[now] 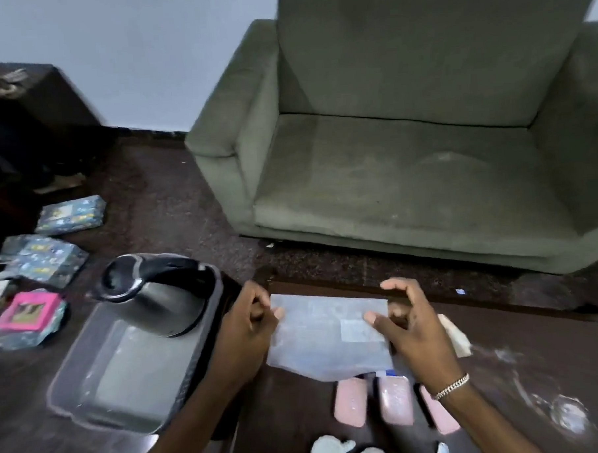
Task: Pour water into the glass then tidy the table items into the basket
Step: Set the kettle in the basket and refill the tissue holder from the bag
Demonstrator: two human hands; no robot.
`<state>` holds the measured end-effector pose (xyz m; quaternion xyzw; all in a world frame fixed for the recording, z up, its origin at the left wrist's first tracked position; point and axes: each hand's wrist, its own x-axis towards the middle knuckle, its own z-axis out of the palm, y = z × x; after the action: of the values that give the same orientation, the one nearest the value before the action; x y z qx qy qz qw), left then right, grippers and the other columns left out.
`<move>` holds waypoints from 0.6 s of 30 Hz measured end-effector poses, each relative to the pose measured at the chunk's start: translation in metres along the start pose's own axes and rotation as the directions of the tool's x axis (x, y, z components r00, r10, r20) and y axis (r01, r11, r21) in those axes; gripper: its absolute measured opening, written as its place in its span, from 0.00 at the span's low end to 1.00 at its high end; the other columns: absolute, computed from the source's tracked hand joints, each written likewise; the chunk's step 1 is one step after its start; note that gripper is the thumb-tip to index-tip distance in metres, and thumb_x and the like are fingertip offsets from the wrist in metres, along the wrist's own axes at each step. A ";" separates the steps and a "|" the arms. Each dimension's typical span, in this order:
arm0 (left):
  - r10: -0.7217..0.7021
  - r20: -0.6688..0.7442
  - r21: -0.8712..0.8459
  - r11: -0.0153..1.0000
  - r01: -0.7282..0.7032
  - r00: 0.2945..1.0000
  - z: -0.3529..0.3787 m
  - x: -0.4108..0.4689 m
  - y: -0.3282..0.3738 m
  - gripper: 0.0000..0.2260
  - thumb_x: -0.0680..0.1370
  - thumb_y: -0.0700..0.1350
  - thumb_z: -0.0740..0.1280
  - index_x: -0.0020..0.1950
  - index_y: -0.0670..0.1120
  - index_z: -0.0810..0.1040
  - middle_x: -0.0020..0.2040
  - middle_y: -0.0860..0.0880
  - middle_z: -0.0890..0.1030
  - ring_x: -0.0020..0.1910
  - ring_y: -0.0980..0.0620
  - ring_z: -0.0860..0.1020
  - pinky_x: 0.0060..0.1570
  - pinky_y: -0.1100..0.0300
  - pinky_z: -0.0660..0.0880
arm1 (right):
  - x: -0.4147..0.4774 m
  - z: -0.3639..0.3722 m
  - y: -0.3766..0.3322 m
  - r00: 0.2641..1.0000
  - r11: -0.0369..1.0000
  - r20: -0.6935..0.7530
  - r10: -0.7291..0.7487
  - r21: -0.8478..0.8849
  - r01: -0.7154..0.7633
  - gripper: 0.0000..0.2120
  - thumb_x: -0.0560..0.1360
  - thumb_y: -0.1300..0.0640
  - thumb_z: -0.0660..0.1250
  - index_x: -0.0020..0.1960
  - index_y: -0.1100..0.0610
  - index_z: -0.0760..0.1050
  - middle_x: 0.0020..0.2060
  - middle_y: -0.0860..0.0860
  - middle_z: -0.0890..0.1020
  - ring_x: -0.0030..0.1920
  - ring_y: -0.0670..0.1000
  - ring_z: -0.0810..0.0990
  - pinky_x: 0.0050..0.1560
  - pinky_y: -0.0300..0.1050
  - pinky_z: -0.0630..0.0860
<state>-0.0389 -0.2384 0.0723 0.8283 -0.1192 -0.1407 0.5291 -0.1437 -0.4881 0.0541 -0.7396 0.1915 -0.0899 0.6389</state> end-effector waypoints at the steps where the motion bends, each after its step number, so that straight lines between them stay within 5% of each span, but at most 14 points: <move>1: 0.006 0.000 0.018 1.000 -0.006 1.000 -0.016 -0.002 -0.006 0.09 0.80 0.35 0.69 0.45 0.46 0.73 0.35 0.45 0.77 0.32 0.55 0.73 0.35 0.60 0.71 | 0.002 0.016 -0.002 0.999 1.000 0.025 -0.025 -0.005 0.025 0.15 0.73 0.63 0.76 0.55 0.49 0.76 0.34 0.45 0.79 0.36 0.44 0.76 0.38 0.36 0.73; 5: -0.121 -0.116 0.053 0.990 0.128 0.986 -0.097 -0.016 -0.042 0.08 0.78 0.35 0.71 0.48 0.47 0.83 0.44 0.50 0.86 0.42 0.56 0.82 0.44 0.61 0.77 | 0.014 0.108 -0.006 0.981 0.998 0.195 -0.005 -0.066 0.018 0.08 0.70 0.65 0.78 0.43 0.53 0.84 0.39 0.49 0.83 0.38 0.47 0.80 0.42 0.38 0.74; 9: -0.255 -0.089 0.043 0.965 0.260 0.963 -0.180 -0.022 -0.082 0.17 0.71 0.44 0.78 0.60 0.50 0.83 0.55 0.54 0.85 0.50 0.55 0.83 0.52 0.58 0.78 | 0.014 0.207 -0.006 0.910 0.991 0.406 0.084 -0.125 -0.036 0.11 0.68 0.66 0.78 0.48 0.55 0.85 0.43 0.48 0.77 0.34 0.46 0.76 0.40 0.40 0.75; 13: -0.330 -0.004 0.292 0.902 0.316 0.944 -0.240 -0.022 -0.133 0.29 0.71 0.33 0.79 0.71 0.45 0.76 0.69 0.48 0.76 0.66 0.47 0.76 0.65 0.53 0.72 | 0.007 0.293 0.000 0.856 0.954 0.502 0.122 -0.297 0.039 0.18 0.69 0.64 0.76 0.58 0.62 0.82 0.51 0.51 0.75 0.46 0.48 0.78 0.52 0.28 0.70; 15: -0.382 0.018 0.428 0.838 0.338 0.924 -0.260 -0.023 -0.159 0.32 0.70 0.33 0.79 0.73 0.44 0.74 0.71 0.46 0.74 0.68 0.46 0.74 0.66 0.56 0.70 | 0.000 0.326 0.004 0.821 0.916 0.548 0.158 -0.392 0.086 0.18 0.71 0.65 0.72 0.61 0.64 0.80 0.56 0.56 0.74 0.57 0.54 0.77 0.59 0.32 0.68; 18: -0.436 0.037 0.597 0.731 0.330 0.899 -0.272 -0.024 -0.188 0.35 0.70 0.38 0.79 0.76 0.47 0.71 0.73 0.49 0.71 0.68 0.49 0.73 0.60 0.60 0.70 | -0.009 0.360 0.009 0.763 0.824 0.606 0.226 -0.536 0.182 0.14 0.72 0.67 0.65 0.57 0.64 0.78 0.59 0.58 0.72 0.56 0.61 0.79 0.59 0.44 0.73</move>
<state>0.0453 0.0771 0.0126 0.9398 -0.0282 -0.2761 0.1996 -0.0170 -0.1573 -0.0136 -0.8767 -0.0134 0.2390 0.4172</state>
